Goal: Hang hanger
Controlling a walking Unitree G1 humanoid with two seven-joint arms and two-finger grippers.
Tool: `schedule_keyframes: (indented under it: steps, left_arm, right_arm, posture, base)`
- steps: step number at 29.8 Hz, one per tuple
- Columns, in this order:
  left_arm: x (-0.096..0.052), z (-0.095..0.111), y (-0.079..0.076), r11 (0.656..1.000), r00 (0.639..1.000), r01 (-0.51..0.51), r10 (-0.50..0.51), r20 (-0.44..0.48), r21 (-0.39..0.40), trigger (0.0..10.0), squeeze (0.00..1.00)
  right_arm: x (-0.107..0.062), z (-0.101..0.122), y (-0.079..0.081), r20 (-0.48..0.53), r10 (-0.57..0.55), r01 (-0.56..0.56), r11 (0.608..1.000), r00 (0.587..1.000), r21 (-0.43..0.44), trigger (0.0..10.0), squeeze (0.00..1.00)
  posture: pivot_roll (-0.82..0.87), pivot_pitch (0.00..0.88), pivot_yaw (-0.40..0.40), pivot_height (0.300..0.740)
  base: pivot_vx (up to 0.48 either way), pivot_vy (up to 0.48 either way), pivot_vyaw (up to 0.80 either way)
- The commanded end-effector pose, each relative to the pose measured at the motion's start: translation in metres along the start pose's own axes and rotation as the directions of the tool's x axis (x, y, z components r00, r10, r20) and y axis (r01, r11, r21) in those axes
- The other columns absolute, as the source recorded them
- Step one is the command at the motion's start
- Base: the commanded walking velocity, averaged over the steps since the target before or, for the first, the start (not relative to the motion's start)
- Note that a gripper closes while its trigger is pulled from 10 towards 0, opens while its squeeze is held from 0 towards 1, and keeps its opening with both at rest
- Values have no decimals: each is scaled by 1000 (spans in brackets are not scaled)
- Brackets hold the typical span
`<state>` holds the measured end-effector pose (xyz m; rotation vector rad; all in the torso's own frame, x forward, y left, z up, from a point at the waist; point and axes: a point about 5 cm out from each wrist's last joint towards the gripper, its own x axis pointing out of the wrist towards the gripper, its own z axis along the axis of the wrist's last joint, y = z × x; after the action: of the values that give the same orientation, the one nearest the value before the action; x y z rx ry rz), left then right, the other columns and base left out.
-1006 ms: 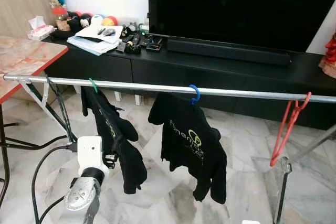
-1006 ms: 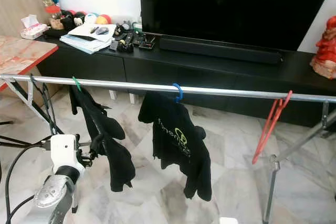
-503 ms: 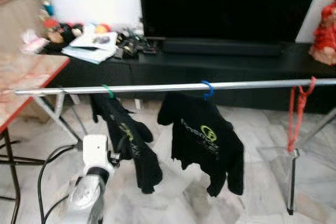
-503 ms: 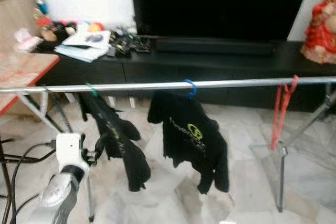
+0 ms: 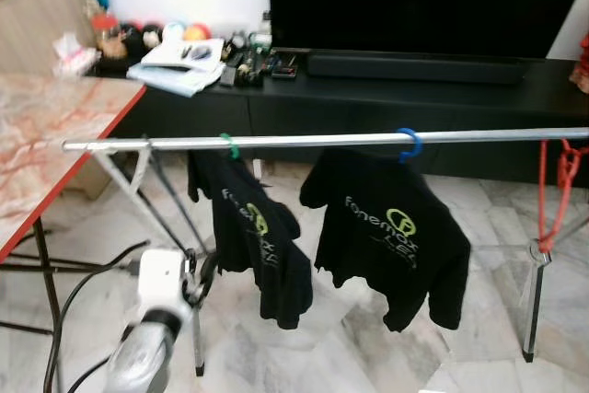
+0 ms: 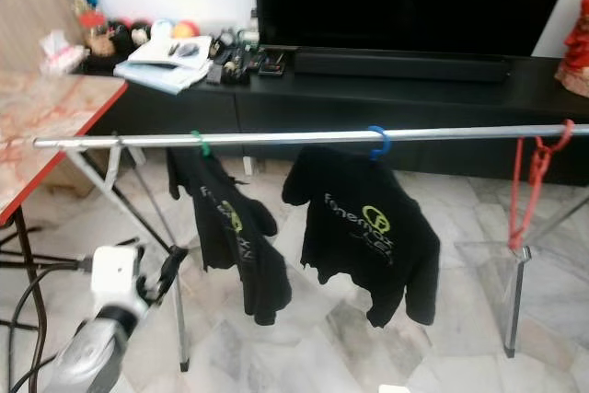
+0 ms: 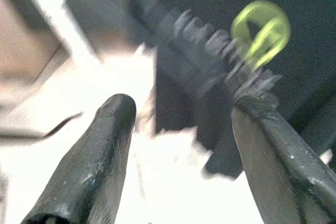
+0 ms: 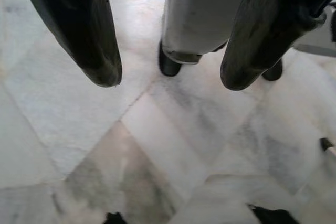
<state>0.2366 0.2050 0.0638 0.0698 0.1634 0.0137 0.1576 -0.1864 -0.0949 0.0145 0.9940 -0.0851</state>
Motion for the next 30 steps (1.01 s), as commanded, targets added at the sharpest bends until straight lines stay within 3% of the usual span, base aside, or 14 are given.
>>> schedule_keyframes:
  steps: [1,3,7,10,15,19,22,27,30]
  left_arm:
    - [-1,1,-4,1000,1000,17,-17,14,11,10000,0]
    - [-13,-19,5,1000,999,-16,17,-49,14,10000,0]
    - [-19,-35,13,998,993,-53,55,-100,15,10000,0]
    - [-25,-56,21,994,975,-110,106,-197,-8,10000,0]
    - [-34,-100,28,985,907,-155,110,-406,-81,10000,0]
    - [-37,-115,28,983,875,-162,102,-473,-88,10000,0]
    - [-45,-140,26,983,796,-172,105,-596,-57,10000,0]
    - [-51,-154,20,990,728,-141,91,-680,-19,10000,0]
    - [-52,-156,20,988,715,-154,98,-692,-19,10000,0]
  right_arm:
    - [-1,-5,-7,-12,-14,14,1000,1000,10,10000,0]
    - [-3,-8,-20,-15,-30,31,999,999,12,10000,0]
    - [-4,-8,-24,-14,-38,38,999,999,12,10000,0]
    - [-4,-7,-24,-11,-42,42,999,999,14,10000,0]
    - [-1,0,-9,-1,-29,29,999,1000,14,10000,0]
    - [0,1,-2,0,-22,22,1000,1000,14,10000,0]
    - [0,1,3,-2,-15,15,1000,1000,12,10000,0]
    - [0,0,3,-4,-16,16,1000,1000,10,10000,0]
    - [0,-1,1,-4,-19,19,1000,1000,12,10000,0]
  posture:
    - [-18,78,35,740]
    - [-15,75,35,740]
    - [-16,72,34,740]
    - [-16,68,34,740]
    - [-17,53,36,740]
    - [-16,50,36,740]
    - [-23,34,36,740]
    - [-29,26,36,740]
    - [-36,21,33,740]
  base:
    - [0,0,0]
    - [0,0,0]
    - [0,0,0]
    - [0,0,0]
    - [0,0,0]
    - [0,0,0]
    - [0,0,0]
    - [0,0,0]
    - [0,0,0]
